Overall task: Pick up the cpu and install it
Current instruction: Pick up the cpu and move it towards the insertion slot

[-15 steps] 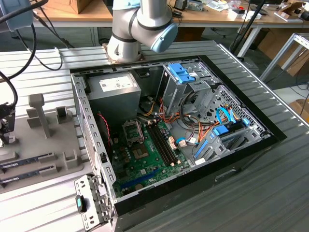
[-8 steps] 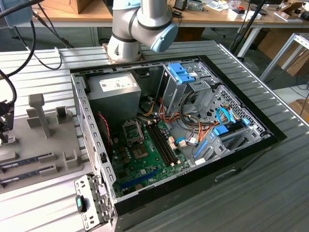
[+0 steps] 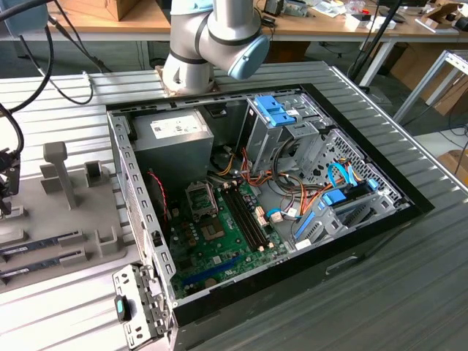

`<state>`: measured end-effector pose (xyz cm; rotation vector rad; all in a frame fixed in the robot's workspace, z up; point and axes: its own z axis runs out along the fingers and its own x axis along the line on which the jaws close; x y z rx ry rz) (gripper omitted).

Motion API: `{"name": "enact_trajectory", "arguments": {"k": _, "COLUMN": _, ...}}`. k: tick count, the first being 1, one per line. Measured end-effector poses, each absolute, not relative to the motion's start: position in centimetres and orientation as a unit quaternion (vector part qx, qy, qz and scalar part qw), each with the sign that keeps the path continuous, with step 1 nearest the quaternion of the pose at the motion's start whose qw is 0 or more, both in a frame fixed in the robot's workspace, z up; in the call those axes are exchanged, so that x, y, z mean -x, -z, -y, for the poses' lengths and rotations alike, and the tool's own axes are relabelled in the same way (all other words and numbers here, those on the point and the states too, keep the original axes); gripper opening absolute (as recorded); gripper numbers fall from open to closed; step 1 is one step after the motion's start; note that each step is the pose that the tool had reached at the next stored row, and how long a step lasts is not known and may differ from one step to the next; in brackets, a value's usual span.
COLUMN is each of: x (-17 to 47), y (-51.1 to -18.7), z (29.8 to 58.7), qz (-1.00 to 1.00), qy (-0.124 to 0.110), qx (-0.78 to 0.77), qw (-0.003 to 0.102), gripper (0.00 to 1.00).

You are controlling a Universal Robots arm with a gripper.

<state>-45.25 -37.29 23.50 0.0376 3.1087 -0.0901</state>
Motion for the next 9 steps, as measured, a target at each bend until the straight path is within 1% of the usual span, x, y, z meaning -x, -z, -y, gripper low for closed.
{"name": "enact_trajectory", "arguments": {"k": 9, "x": 45.26, "y": -24.17, "z": 37.29, "qz": -0.999, "qy": 0.029, "qx": -0.012, "qw": 0.016, "gripper": 0.47}}
